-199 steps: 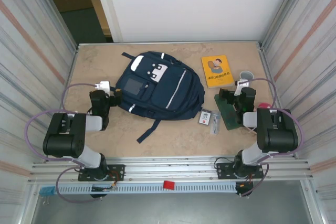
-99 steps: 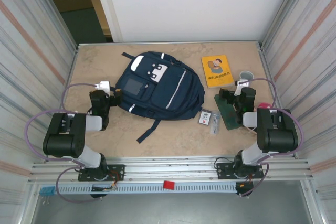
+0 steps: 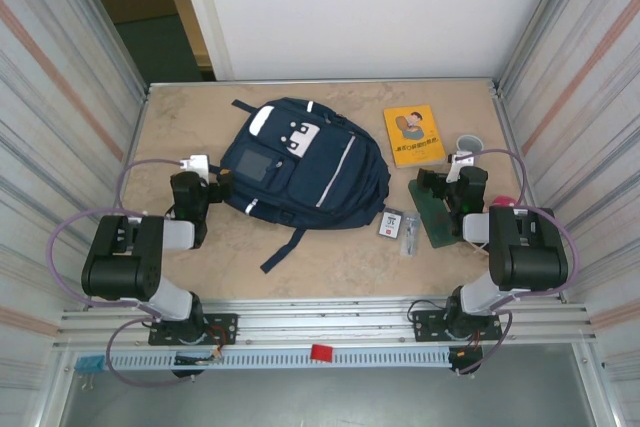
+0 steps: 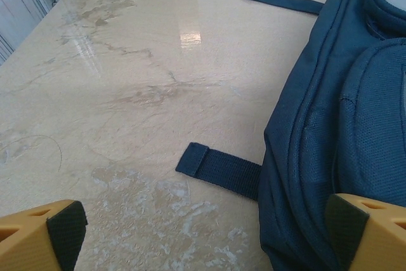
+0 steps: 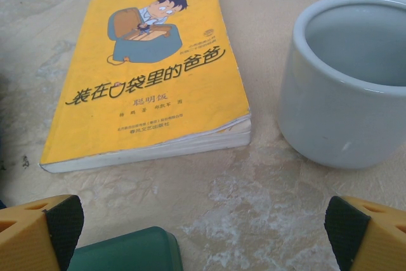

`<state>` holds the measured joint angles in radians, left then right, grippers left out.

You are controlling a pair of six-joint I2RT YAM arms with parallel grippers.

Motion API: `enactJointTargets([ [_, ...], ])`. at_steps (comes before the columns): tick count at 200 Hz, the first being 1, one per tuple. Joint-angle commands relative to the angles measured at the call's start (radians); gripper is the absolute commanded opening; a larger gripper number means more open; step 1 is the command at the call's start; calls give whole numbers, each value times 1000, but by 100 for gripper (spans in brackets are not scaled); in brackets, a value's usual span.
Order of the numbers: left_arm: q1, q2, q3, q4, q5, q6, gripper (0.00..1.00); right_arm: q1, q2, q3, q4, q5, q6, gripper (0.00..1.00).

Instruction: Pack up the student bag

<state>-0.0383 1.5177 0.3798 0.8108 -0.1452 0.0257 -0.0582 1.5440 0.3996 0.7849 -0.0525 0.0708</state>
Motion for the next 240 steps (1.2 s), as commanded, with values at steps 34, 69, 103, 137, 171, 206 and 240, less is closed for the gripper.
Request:
enactJointTargets([
  [34,8,-10,7,19,18,-7,99,1,-1,12,14,4,16,99],
  [69,8,-58,36,-60,13,-4,95,-12,-86,94,-190,-12,24,99],
  [103,5,-280,166,-438,4,-51,93,0,-255,438,-821,-148,30,99],
  [137,-36,-408,324,-755,105,-190,82,60,-233,749,-1176,-264,137,99],
  [171,-131,-420,420,-925,201,-337,75,252,-117,877,-1315,-53,189,99],
  [206,-227,-360,418,-963,235,-444,70,386,54,922,-1320,-42,243,99],
  [240,-288,-260,389,-909,290,-531,62,441,157,878,-1270,-37,303,81],
])
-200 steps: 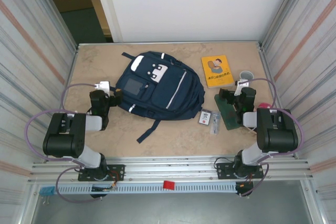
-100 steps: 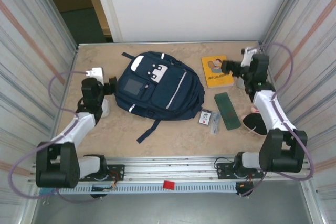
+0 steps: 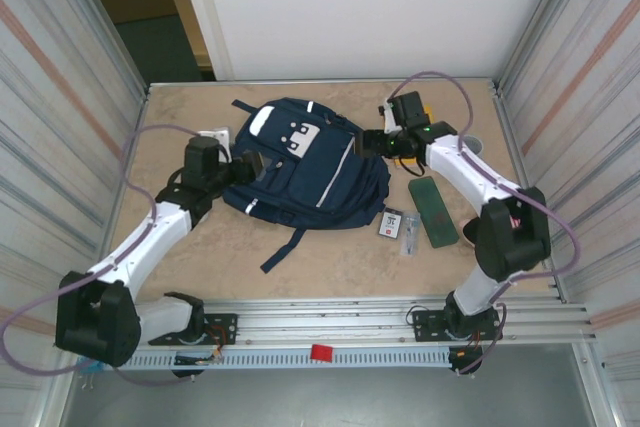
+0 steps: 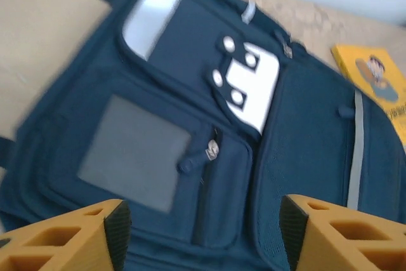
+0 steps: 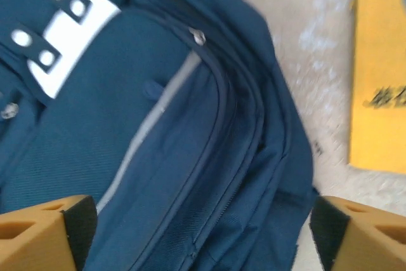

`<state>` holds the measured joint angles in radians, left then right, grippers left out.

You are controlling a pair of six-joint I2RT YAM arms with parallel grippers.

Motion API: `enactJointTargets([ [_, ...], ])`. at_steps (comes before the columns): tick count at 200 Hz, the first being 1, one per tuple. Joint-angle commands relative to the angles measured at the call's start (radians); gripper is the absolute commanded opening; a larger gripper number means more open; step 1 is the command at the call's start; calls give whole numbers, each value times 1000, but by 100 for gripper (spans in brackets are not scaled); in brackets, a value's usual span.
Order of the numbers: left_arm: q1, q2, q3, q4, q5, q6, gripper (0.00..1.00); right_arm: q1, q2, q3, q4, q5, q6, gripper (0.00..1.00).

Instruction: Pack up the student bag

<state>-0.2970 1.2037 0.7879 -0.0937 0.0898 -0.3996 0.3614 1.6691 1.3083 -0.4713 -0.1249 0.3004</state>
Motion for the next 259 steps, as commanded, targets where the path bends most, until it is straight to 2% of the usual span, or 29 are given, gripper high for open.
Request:
enactJointTargets([
  [1,-30,60,-19,-3,55,-108,62,22,34,-33,-12,35,74,80],
  [53,-38,291,35,24,62,-116,58,88,86,-169,85,-79,175,63],
  [80,-5,426,111,12,74,-102,56,176,63,-228,100,-46,245,59],
  [109,43,533,186,4,97,-87,55,270,25,-317,208,-52,390,57],
  [141,79,603,272,-25,111,-35,55,440,3,-335,289,18,544,58],
  [167,114,583,325,-46,160,-25,48,514,-96,-296,192,113,564,64],
  [188,115,491,339,-78,194,-16,53,481,-192,-248,45,93,484,68],
  [196,113,460,339,-88,225,-20,57,437,-209,-230,5,59,456,67],
  [211,104,410,321,-93,272,-27,57,352,-212,-206,-8,-32,396,66],
  [236,55,372,263,-90,291,-28,57,209,-130,-158,31,-122,336,62],
  [259,13,402,210,-67,289,-42,57,141,-21,-114,76,-147,319,61],
])
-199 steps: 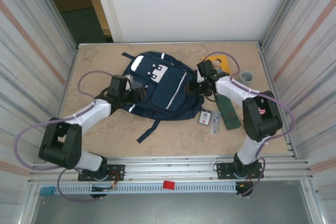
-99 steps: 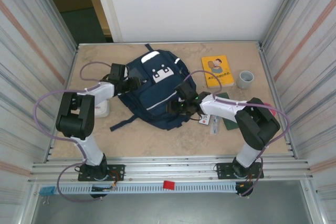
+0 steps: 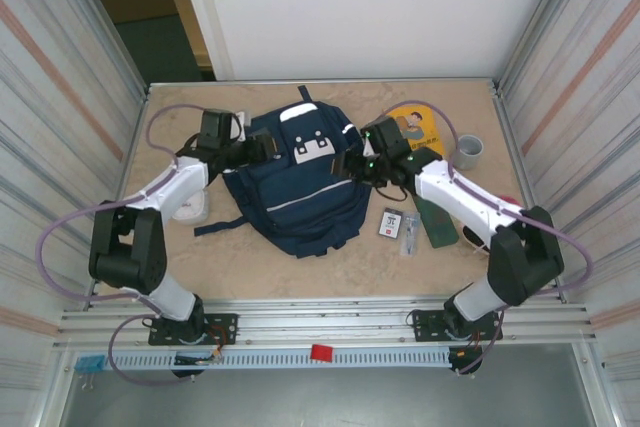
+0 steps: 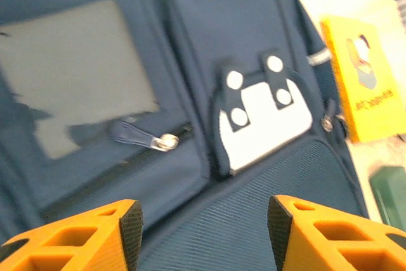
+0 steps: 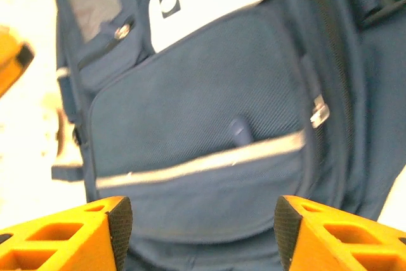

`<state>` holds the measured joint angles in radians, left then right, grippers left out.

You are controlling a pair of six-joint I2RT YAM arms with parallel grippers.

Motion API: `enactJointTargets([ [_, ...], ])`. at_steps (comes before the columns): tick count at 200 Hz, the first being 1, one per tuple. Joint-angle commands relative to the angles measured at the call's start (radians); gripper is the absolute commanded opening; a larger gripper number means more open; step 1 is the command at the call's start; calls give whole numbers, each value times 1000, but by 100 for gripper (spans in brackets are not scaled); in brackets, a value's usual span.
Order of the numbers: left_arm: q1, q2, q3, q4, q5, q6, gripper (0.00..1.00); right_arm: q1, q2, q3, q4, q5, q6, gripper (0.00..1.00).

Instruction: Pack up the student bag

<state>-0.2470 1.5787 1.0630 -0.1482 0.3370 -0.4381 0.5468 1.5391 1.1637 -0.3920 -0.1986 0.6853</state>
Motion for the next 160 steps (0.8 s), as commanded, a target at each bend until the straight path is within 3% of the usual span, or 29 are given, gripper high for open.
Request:
enactJointTargets([
  [1,-38,30,-67,-12,39,-5,57,-45,114,31,0,-73,-66,61],
  [36,-38,116,-95,29,16,-12,56,-19,222,-10,86,-93,-28,58],
  [101,-14,214,-41,54,-45,46,59,215,163,-215,253,29,208,56],
  [139,-17,81,3,12,-28,193,68,199,8,-197,200,92,138,63],
  [160,-25,-41,4,3,17,361,72,142,-111,-201,184,66,63,65],
])
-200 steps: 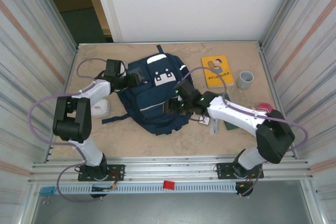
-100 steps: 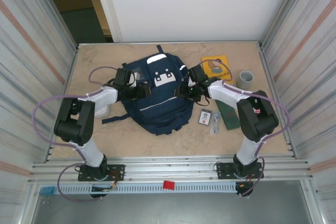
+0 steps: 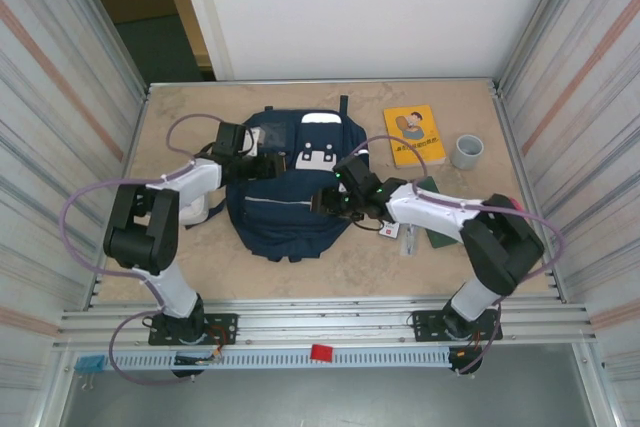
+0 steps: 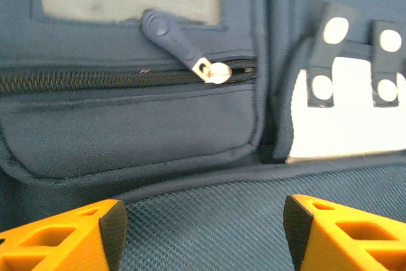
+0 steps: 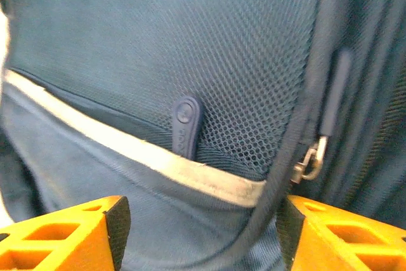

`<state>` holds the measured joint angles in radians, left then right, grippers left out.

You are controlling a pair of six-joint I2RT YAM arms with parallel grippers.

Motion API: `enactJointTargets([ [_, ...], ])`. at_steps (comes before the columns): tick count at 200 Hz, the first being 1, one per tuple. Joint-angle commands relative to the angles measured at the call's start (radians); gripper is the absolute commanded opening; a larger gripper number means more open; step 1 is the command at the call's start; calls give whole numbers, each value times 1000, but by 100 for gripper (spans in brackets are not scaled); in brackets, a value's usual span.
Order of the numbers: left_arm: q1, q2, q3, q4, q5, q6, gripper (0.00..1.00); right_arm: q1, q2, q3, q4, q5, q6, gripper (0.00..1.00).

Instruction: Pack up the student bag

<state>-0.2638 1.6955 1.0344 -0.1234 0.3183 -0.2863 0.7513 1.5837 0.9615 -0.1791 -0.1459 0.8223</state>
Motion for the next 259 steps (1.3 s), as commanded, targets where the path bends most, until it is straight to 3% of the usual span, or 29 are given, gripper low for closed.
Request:
enactJointTargets([
  [1,-8,-164,32,-22,39,219,73,-66,-162,1,-28,11,-78,65],
  [11,-17,-206,39,-53,64,310,77,-103,-216,-22,-11,-20,-94,66],
  [46,-87,-236,78,-266,219,748,75,-229,-346,-143,84,-128,-97,66],
  [67,-177,-192,77,-372,230,1007,75,-248,-396,-192,87,-121,-102,67],
  [82,-225,-149,88,-416,205,1111,76,-248,-421,-223,97,-119,-100,67],
  [133,-249,-66,92,-382,242,1217,79,-246,-471,-308,128,-95,-78,67],
  [173,-288,-3,81,-384,200,1271,81,-248,-463,-315,132,-90,-92,67],
  [226,-329,-6,-18,-157,41,1221,84,-248,-444,-317,153,-94,-92,67],
  [259,-336,2,-38,-112,-13,1211,85,-248,-425,-313,166,-99,-95,67],
])
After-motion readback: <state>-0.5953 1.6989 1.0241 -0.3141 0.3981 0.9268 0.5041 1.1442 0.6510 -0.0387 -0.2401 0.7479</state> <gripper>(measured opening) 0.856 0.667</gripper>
